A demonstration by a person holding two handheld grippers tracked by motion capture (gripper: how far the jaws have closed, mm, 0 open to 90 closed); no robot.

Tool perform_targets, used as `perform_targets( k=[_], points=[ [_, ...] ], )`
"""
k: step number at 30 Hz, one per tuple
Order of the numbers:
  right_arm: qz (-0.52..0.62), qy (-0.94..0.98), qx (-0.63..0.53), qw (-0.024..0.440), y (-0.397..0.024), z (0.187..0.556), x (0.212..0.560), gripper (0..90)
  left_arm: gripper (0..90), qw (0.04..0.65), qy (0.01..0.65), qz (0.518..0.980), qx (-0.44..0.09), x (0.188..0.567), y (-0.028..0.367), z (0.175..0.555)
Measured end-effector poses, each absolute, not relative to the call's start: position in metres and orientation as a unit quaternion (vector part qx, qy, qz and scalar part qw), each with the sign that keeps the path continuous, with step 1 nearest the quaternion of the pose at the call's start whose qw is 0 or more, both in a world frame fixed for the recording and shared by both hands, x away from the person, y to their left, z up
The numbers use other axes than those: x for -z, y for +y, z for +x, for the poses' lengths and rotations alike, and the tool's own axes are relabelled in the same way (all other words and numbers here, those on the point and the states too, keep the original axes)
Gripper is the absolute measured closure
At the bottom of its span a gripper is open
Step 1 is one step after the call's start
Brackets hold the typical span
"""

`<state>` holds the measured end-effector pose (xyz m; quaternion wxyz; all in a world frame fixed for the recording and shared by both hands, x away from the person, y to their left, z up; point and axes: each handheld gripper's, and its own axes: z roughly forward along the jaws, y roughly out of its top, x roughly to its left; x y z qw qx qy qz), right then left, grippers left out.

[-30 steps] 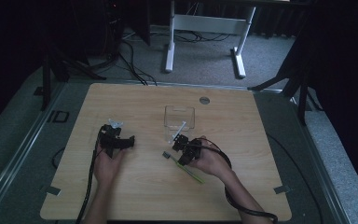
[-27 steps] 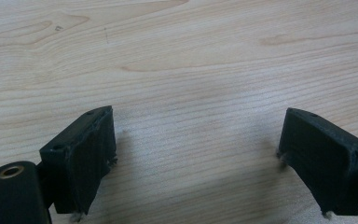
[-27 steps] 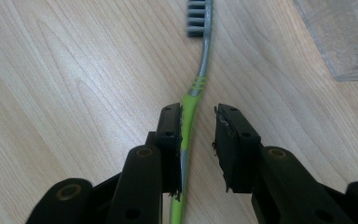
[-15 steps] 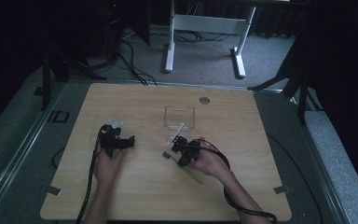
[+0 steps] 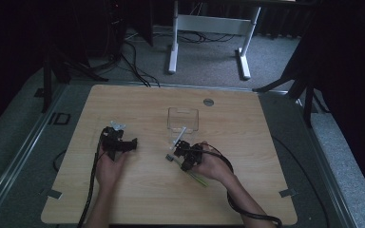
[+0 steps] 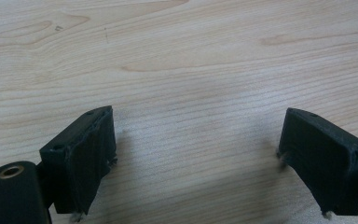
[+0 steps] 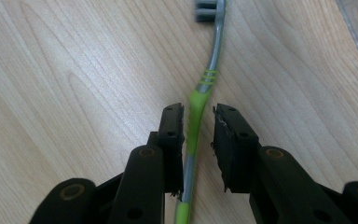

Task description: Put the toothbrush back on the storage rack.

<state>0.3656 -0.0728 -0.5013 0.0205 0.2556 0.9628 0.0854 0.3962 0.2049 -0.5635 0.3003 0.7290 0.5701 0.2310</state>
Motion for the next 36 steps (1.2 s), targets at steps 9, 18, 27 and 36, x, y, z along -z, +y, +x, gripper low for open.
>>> perform_targets(
  k=[9, 18, 27, 36],
  points=[
    [0.257, 0.963, -0.080, 0.015, -0.071, 0.365, 0.505, 73.0, 11.4, 0.301, 0.570, 0.729, -0.231, 0.564, 0.205, 0.396],
    [0.257, 0.964, -0.073, 0.013, -0.070, 0.366, 0.509, 73.3, 11.4, 0.301, 0.570, 0.729, -0.231, 0.564, 0.205, 0.396],
    [0.258, 0.964, -0.069, 0.009, -0.069, 0.367, 0.514, 73.6, 11.4, 0.301, 0.570, 0.729, -0.231, 0.564, 0.205, 0.396],
    [0.258, 0.964, -0.062, 0.004, -0.069, 0.368, 0.518, 74.3, 11.4, 0.300, 0.570, 0.729, -0.231, 0.564, 0.205, 0.396]
  ],
)
